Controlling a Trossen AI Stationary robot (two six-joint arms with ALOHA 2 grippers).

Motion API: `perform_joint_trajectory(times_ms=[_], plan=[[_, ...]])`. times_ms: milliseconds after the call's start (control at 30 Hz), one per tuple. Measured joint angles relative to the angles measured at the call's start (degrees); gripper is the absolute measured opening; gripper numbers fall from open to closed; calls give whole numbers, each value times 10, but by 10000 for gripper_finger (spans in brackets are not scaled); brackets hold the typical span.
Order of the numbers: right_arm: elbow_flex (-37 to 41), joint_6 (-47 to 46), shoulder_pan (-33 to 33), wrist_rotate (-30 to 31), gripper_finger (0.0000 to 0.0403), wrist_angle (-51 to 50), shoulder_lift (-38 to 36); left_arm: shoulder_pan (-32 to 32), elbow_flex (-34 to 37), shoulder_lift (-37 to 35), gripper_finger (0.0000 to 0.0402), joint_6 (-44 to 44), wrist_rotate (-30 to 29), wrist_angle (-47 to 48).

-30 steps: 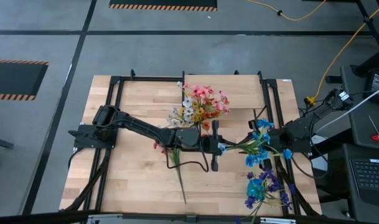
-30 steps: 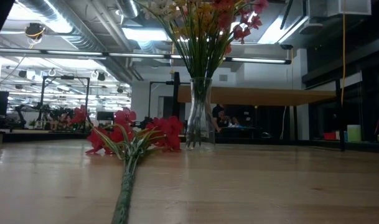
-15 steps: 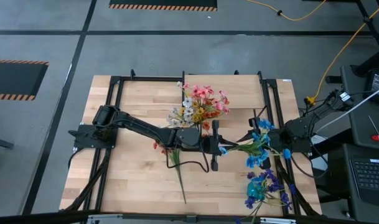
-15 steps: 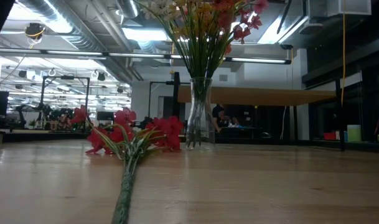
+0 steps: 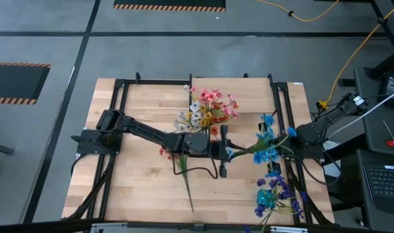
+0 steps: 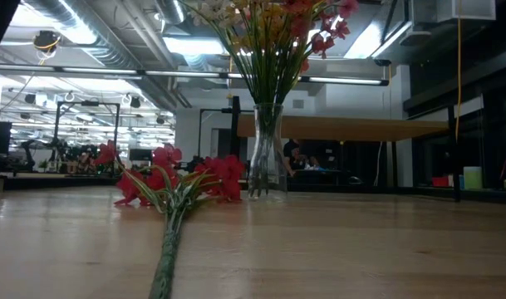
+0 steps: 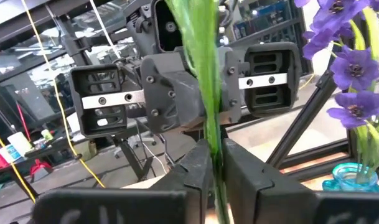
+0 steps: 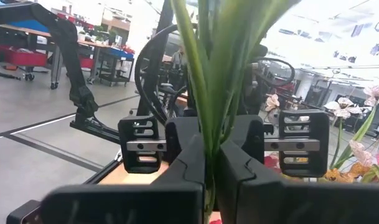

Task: Pick and place flowers into a vace then onto a shelf
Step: Put the blue flowers into the blue vase

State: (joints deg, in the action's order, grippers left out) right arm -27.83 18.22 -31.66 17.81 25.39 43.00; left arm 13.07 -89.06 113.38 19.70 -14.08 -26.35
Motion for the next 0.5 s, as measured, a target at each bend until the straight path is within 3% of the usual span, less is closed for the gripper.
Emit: perform_joint_trajectory(times_ms=[167,367,500], plan=[[0,1,-1,-7,7,-1,-8,19,0,0,83,-3,-14,0],[-1,3,0,4,4,-24,-43,61,0,0,129,-18,-111,8],[-1,-14,-1,1,4,-69,-85,91,0,0,142,-41,-115,36]])
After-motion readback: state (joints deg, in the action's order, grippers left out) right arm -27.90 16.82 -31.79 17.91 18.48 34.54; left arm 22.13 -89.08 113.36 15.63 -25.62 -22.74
